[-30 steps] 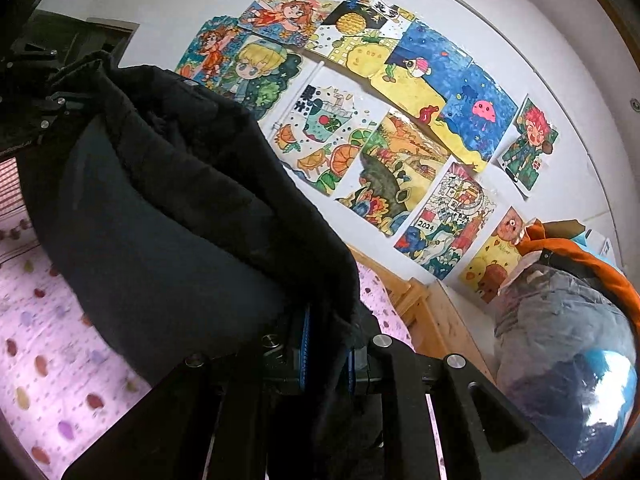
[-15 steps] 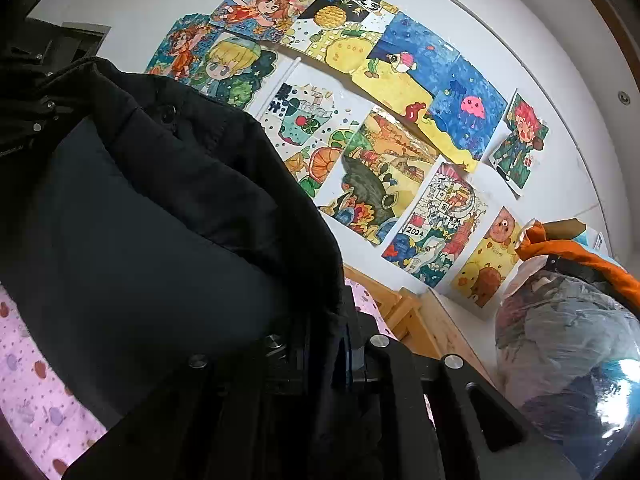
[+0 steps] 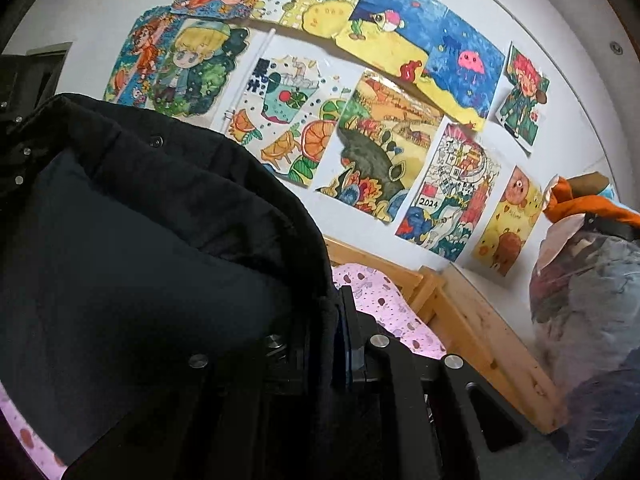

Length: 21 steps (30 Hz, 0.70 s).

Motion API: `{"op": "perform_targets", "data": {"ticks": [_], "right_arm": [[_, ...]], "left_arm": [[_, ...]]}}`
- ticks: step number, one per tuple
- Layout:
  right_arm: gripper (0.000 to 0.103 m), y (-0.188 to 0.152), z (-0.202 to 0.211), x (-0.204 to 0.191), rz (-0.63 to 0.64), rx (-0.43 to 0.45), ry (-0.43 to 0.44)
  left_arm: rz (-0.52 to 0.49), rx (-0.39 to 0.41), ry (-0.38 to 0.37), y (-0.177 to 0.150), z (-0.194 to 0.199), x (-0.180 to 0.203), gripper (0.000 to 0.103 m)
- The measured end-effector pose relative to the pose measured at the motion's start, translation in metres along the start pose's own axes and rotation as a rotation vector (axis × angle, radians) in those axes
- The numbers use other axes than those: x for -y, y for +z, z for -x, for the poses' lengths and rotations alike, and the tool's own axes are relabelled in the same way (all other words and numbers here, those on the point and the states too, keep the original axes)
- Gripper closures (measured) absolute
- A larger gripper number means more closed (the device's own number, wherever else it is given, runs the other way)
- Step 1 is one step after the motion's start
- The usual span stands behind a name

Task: Fold large clothes

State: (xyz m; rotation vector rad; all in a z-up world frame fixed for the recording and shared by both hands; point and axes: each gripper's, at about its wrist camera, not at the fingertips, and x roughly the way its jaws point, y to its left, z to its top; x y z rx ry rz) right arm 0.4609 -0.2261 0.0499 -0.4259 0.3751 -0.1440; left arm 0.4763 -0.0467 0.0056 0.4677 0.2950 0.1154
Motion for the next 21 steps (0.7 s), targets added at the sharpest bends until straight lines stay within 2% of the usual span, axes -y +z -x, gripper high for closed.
{"op": "perform_targets", "data": {"ticks": [9, 13, 17, 18, 19, 20, 21], "right_arm": [[0.093, -0.023, -0.054, -0.017, -0.005, -0.065, 0.028], [0.092, -0.033, -0.07, -0.024, -0.013, -0.097, 0.054], [0.089, -0.036, -0.074, -0.023, -0.018, -0.111, 0.093], [0.087, -0.036, -0.072, -0.021, -0.017, -0.103, 0.1], [0.08, -0.035, -0.07, -0.019, -0.015, -0.092, 0.103], [0.064, -0.035, -0.066, -0.016, -0.017, -0.076, 0.108], [0.053, -0.035, -0.065, -0.013, -0.023, -0.064, 0.115]], "left_arm": [[0.027, -0.085, -0.02, -0.011, -0.049, 0.022, 0.09], [0.093, -0.142, -0.078, -0.013, -0.065, 0.02, 0.088], [0.151, -0.129, -0.134, -0.018, -0.067, 0.011, 0.084], [0.162, -0.127, -0.143, -0.019, -0.066, 0.009, 0.081], [0.175, -0.123, -0.155, -0.019, -0.065, 0.006, 0.069], [0.199, -0.112, -0.167, -0.019, -0.063, 0.002, 0.057], [0.223, -0.093, -0.164, -0.018, -0.059, -0.003, 0.023]]}}
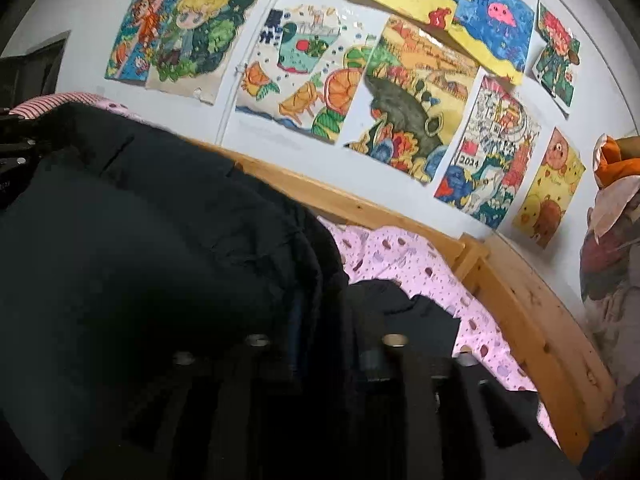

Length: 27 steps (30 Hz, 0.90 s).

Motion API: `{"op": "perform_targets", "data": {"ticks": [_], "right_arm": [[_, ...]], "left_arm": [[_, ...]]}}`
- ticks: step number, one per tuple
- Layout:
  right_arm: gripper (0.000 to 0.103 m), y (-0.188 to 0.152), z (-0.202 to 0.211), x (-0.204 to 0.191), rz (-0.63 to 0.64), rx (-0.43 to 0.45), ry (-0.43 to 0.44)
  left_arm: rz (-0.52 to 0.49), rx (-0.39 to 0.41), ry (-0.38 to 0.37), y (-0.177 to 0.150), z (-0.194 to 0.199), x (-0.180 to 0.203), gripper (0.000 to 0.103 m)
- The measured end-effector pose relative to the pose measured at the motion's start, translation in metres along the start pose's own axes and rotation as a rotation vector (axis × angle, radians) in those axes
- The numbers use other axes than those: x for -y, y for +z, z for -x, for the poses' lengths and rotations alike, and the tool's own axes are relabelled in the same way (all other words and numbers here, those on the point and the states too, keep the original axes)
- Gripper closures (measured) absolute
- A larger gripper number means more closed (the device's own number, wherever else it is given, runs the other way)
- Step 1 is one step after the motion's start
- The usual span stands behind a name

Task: Fold large clothes
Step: 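Lower the jacket bundle onto the bed and open both tools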

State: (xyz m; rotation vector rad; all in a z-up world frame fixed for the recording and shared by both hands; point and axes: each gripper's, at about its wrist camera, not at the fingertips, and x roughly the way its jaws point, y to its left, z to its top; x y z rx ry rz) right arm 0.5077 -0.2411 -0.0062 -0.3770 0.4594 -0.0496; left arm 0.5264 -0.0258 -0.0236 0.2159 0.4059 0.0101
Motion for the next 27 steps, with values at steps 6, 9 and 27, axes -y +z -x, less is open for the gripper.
{"op": "perform_targets", "data": {"ticks": [6, 9, 27], "right_arm": [[0.026, 0.0, 0.023, 0.01, -0.002, 0.046, 0.015], [0.016, -0.003, 0.042, 0.015, -0.019, 0.07, 0.032], [0.007, -0.05, 0.039, -0.008, -0.059, -0.07, 0.283]], "left_arm": [[0.096, 0.049, -0.015, 0.006, 0.021, -0.019, 0.005], [0.091, 0.063, -0.043, -0.001, 0.034, -0.023, 0.005], [-0.124, -0.089, -0.227, -0.052, 0.033, 0.018, 0.002]]}}
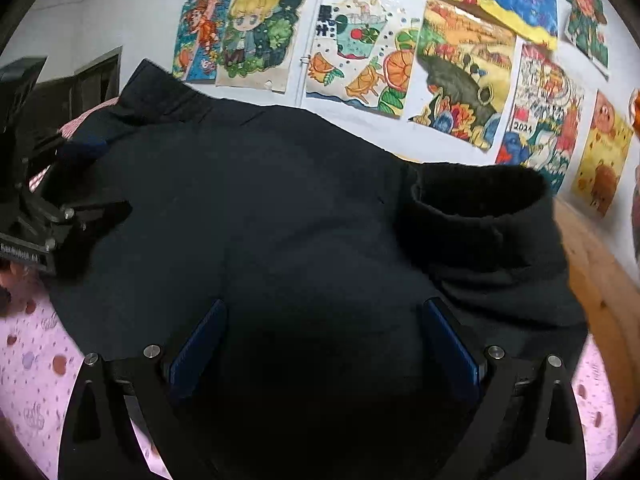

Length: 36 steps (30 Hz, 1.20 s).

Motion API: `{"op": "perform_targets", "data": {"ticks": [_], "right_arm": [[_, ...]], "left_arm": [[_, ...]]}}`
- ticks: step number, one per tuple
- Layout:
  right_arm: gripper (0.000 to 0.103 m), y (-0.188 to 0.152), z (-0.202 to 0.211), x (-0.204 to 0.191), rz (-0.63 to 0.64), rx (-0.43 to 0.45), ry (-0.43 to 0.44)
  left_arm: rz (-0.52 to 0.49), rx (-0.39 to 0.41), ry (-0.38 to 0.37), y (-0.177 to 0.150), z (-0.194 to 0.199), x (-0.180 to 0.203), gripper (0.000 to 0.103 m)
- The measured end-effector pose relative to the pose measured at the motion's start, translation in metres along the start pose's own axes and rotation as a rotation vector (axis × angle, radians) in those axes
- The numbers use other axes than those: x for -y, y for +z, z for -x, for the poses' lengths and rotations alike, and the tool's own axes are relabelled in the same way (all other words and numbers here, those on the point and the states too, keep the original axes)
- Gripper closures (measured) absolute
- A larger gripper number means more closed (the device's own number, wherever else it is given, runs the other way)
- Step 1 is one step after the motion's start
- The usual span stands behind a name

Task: Fold large clothes

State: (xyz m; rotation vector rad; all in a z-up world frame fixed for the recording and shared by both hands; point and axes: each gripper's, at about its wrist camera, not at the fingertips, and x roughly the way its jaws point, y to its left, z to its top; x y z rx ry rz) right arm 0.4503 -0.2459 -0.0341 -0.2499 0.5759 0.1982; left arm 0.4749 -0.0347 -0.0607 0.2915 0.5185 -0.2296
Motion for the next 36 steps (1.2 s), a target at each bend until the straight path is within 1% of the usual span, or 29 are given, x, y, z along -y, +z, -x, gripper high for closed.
{"op": "perform_targets", "data": {"ticks": [4, 7, 9, 11, 14, 19, 21, 22, 24, 26, 33, 36], "right_arm": [[0.007, 0.016, -0.026, 0.008, -0.025, -0.008, -0.046], [0.007, 0.024, -0.046, 0.016, -0.025, -0.036, -0.072], [0.007, 0.03, -0.059, 0.023, -0.037, -0.059, -0.081], [0.007, 0.032, -0.072, 0.037, -0.077, -0.081, -0.099], [0.007, 0.03, -0.086, 0.055, -0.145, -0.099, -0.114], [0.006, 0.03, -0.109, 0.082, -0.219, -0.116, -0.138], [0.006, 0.027, -0.118, 0.09, -0.25, -0.13, -0.122], [0.006, 0.026, -0.123, 0.094, -0.268, -0.14, -0.114], [0.006, 0.021, -0.13, 0.098, -0.295, -0.156, -0.098], [0.004, 0.015, -0.138, 0.098, -0.313, -0.174, -0.068], [0.002, 0.005, -0.145, 0.106, -0.374, -0.186, -0.005], [0.002, 0.003, -0.144, 0.104, -0.377, -0.169, -0.012]], "left_arm": [[-0.006, -0.005, 0.044, 0.014, -0.02, 0.0, 0.0], [-0.025, -0.027, 0.083, 0.022, -0.036, 0.003, 0.0], [-0.037, -0.037, 0.093, 0.027, -0.047, 0.001, 0.0], [-0.019, -0.055, 0.091, 0.03, -0.056, -0.004, 0.0], [0.033, -0.079, 0.088, 0.036, -0.067, -0.017, 0.0], [0.083, -0.101, 0.122, 0.048, -0.082, -0.032, 0.0], [0.137, -0.124, 0.108, 0.052, -0.09, -0.042, 0.0], [0.16, -0.153, 0.084, 0.051, -0.097, -0.047, 0.0], [0.176, -0.183, 0.062, 0.047, -0.107, -0.05, 0.0], [0.175, -0.208, 0.04, 0.043, -0.115, -0.05, 0.0], [0.21, -0.229, -0.029, 0.035, -0.129, -0.053, 0.0], [0.228, -0.232, -0.053, 0.034, -0.132, -0.055, 0.0]]}}
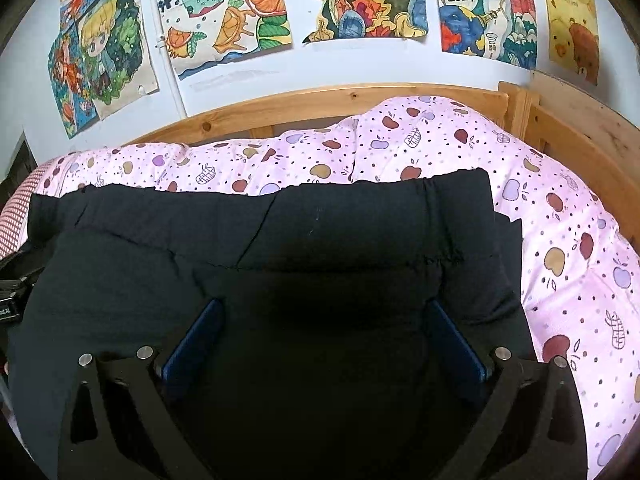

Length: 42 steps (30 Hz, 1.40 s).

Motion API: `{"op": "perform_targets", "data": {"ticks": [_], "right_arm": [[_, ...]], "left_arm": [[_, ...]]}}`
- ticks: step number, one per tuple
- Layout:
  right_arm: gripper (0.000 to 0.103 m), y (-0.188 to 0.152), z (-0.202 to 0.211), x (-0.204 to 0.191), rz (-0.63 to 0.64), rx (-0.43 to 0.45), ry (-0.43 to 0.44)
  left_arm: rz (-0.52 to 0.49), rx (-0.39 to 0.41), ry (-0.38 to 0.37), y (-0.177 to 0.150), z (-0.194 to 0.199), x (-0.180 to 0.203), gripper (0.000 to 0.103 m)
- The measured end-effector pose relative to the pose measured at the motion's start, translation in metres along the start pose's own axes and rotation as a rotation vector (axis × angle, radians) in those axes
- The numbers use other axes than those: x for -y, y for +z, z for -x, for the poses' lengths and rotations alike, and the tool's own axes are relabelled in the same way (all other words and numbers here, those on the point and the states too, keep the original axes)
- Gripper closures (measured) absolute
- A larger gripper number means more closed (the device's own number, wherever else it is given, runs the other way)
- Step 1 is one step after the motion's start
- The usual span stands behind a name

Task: Fold large clothes

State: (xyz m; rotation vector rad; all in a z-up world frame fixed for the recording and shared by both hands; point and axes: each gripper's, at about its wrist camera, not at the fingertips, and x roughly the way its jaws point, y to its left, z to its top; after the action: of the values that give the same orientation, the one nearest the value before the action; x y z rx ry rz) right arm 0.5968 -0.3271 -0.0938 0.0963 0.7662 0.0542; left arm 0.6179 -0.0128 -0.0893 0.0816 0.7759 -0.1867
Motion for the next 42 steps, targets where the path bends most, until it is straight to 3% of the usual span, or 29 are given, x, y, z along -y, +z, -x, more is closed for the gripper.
{"op": "perform_targets", "data": {"ticks": [6, 13, 18, 21, 28, 36, 42], "right_arm": [[0.002, -0.005, 0.007, 0.0, -0.009, 0.05, 0.01], [0.002, -0.021, 0.036, -0.006, 0.018, 0.2, -0.046], [0.002, -0.017, 0.051, 0.006, -0.004, 0.186, -0.034], [0.002, -0.019, 0.06, 0.015, 0.003, 0.163, -0.07], [0.002, -0.025, 0.076, 0.045, 0.028, 0.121, -0.114], [0.002, -0.037, 0.075, 0.085, -0.041, 0.053, 0.028], [0.002, -0.042, 0.062, 0.091, -0.054, -0.009, 0.139]], "left_arm": [[0.005, 0.019, -0.016, -0.005, 0.001, -0.001, 0.0], [-0.028, 0.134, 0.018, -0.023, 0.018, 0.006, 0.0], [0.008, 0.171, 0.025, -0.023, 0.038, -0.002, 0.0], [0.019, 0.184, 0.043, -0.02, 0.053, -0.009, 0.0], [0.034, 0.157, 0.071, -0.018, 0.075, -0.038, 0.0], [0.109, 0.133, 0.092, -0.023, 0.089, -0.083, 0.0], [0.245, 0.048, 0.004, -0.034, 0.08, -0.122, 0.0]]}}
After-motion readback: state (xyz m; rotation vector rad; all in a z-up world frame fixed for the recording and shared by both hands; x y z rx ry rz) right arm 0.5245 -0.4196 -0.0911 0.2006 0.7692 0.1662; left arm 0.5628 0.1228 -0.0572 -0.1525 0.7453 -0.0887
